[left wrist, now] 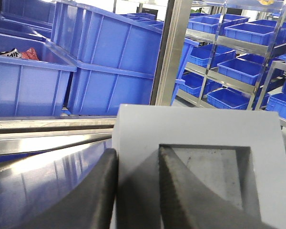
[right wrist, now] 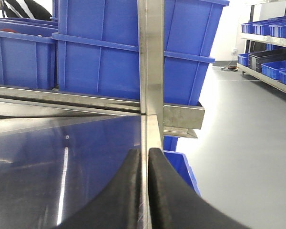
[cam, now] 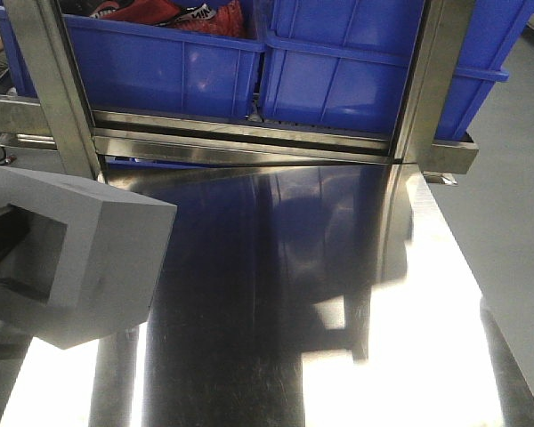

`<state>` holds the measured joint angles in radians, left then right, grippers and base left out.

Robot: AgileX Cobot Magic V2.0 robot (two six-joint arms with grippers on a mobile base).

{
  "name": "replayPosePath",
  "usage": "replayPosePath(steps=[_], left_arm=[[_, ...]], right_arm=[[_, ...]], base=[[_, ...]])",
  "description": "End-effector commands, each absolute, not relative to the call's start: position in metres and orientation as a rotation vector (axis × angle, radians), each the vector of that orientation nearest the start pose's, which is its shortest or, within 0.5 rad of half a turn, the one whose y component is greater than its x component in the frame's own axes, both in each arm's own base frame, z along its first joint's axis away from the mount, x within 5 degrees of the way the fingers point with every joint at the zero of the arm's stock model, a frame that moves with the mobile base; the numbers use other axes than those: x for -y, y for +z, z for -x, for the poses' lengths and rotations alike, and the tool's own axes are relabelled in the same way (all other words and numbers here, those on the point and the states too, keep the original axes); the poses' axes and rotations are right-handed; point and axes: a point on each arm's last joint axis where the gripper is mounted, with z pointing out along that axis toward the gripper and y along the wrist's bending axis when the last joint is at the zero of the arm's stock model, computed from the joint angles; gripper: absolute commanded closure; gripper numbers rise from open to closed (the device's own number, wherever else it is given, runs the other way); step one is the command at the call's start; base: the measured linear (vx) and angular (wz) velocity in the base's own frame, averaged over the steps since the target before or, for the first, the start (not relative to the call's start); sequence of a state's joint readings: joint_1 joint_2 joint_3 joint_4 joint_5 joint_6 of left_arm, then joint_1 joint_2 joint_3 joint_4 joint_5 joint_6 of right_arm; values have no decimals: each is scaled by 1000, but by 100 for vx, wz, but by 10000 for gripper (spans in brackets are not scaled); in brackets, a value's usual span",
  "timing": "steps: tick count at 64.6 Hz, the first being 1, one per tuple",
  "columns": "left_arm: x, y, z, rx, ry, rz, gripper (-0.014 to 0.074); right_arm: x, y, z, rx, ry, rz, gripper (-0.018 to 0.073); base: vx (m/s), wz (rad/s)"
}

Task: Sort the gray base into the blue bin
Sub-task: 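Lift the gray block with the left gripper toward the robot, then turn the base away from the table holding the block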

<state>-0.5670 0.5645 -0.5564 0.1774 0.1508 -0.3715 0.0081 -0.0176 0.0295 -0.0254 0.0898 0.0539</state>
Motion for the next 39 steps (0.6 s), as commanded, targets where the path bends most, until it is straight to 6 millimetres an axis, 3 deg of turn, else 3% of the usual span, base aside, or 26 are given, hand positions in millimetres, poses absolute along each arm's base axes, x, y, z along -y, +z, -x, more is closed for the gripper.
replayPosePath(steps=[1,39], left_arm=[[64,363,-100,-1502,-616,-277,557],[64,363,-100,-1502,-616,-277,557]], right_arm=[[0,203,-56,-1504,15,-9,564],[0,203,-56,-1504,15,-9,564]], base=[[0,0],[0,0]])
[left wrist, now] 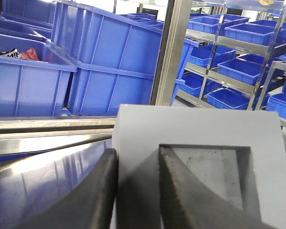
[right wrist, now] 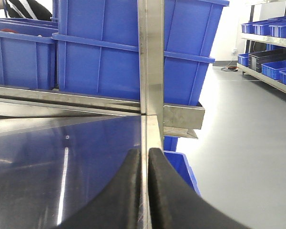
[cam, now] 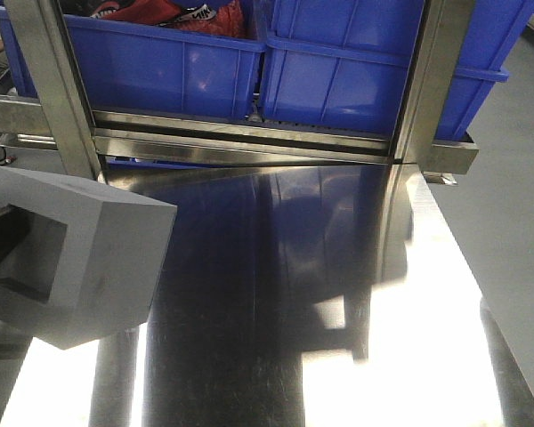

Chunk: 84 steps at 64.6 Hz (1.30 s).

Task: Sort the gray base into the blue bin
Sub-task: 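Turn the base away from the table holding the block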

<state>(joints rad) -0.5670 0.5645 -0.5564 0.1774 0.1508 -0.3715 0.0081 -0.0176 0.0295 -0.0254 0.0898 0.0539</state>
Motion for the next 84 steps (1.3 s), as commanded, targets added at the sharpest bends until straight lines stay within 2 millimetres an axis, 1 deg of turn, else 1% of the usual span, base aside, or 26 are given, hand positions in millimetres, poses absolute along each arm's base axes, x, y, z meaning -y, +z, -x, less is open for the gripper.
replayPosePath(steps=[1,21,29,84], left_arm=[[64,363,-100,-1502,-616,-277,557],[64,362,-101,-1508,-614,-277,557],[64,362,-101,-1508,-614,-277,557],[64,362,-101,-1513,-612,-278,557]], right_arm=[[0,203,-56,-1504,15,-9,564],[0,203,-56,-1504,15,-9,564],[0,203,-56,-1504,15,-9,564],[0,203,-56,-1504,15,-9,564]], base=[[0,0],[0,-1],[-7,-27],[-12,-59]])
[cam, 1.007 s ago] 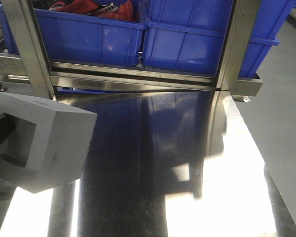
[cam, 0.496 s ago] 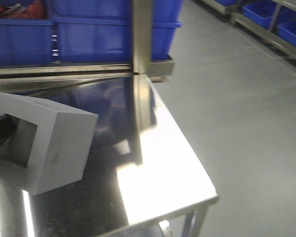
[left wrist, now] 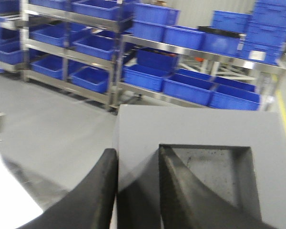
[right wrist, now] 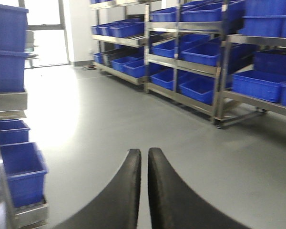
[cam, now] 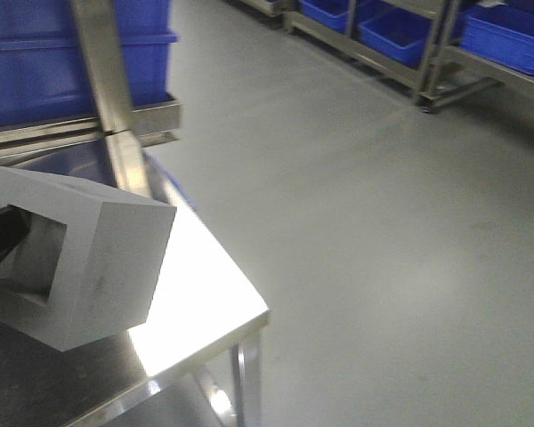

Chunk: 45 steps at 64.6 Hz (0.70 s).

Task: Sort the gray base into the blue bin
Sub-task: 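Turn the base away from the table holding the block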

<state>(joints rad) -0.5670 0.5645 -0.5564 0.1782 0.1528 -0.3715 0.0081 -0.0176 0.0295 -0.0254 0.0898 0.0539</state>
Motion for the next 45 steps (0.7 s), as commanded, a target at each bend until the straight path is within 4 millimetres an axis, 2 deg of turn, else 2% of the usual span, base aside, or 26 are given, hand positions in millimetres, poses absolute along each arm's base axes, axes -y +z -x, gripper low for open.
replayPosePath(steps=[1,17,45], left_arm=[[64,362,-101,-1513,-612,-278,557],[64,362,-101,-1513,-612,-278,557],[64,362,-101,-1512,-613,-278,557]], right_arm=[[0,203,-56,-1504,15,-9,564],[0,203,-56,-1504,15,-9,564],[0,203,-56,-1504,15,-9,564]], base=[[-1,-57],[1,-64],[9,-81]])
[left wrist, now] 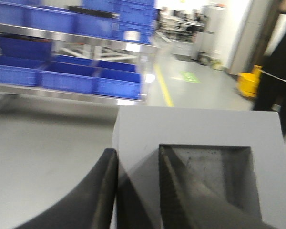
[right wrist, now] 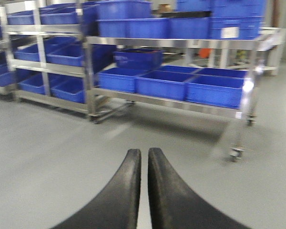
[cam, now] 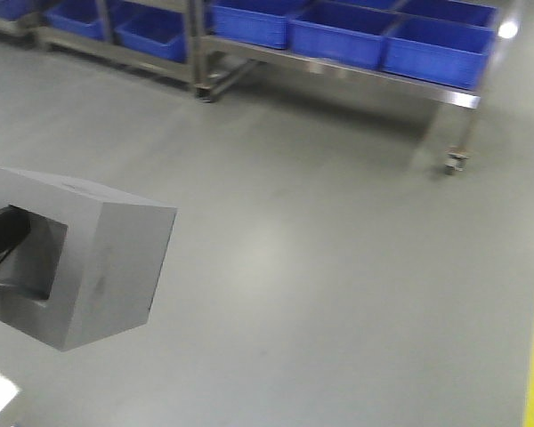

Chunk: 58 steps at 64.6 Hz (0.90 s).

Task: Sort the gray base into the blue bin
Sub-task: 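Turn the base away from the table holding the block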

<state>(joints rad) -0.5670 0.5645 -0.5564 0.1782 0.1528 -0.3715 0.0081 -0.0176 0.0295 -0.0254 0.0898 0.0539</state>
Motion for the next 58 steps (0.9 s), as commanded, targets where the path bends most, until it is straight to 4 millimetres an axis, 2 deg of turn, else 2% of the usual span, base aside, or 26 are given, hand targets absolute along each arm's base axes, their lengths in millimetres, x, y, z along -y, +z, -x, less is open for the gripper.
replayPosePath(steps=[1,32,58], left_arm=[[64,362,-101,-1512,-613,-278,557],[64,362,-101,-1511,-613,-277,557],[64,362,-101,-1511,-613,-277,557]], right_arm=[[0,203,-56,-1504,15,-9,564],[0,203,-56,-1504,15,-9,564],[0,203,-56,-1504,15,-9,564]], base=[[12,-82],[17,-76],[27,-39]])
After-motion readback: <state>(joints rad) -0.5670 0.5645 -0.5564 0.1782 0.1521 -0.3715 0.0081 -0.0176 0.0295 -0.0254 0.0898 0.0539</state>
